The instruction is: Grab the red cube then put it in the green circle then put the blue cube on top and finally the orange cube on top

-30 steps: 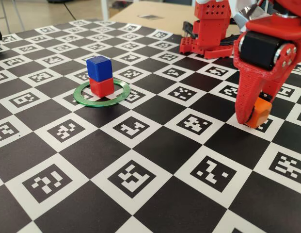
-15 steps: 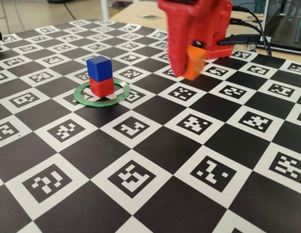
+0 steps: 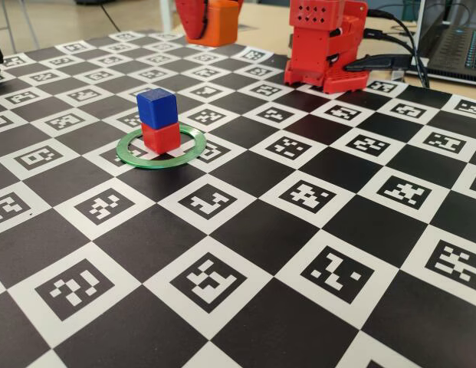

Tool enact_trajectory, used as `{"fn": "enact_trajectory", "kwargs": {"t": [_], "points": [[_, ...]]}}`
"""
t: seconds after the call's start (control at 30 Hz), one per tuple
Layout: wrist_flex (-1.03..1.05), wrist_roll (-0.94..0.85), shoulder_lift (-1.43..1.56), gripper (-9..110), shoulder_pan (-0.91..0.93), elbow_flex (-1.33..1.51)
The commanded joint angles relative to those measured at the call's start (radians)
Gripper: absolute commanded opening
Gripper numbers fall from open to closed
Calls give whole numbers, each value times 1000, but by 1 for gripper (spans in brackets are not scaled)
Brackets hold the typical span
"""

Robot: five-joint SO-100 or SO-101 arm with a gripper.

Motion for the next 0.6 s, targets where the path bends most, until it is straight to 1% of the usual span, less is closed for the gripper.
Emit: {"fn": "enact_trajectory", "kwargs": {"t": [0.0, 0.2, 0.37, 0.57], "points": [[100, -28, 107, 1, 98, -20], [100, -63, 69, 2, 193, -38], [100, -67, 46, 2, 196, -44], [97, -48, 23, 2, 158, -63]]}}
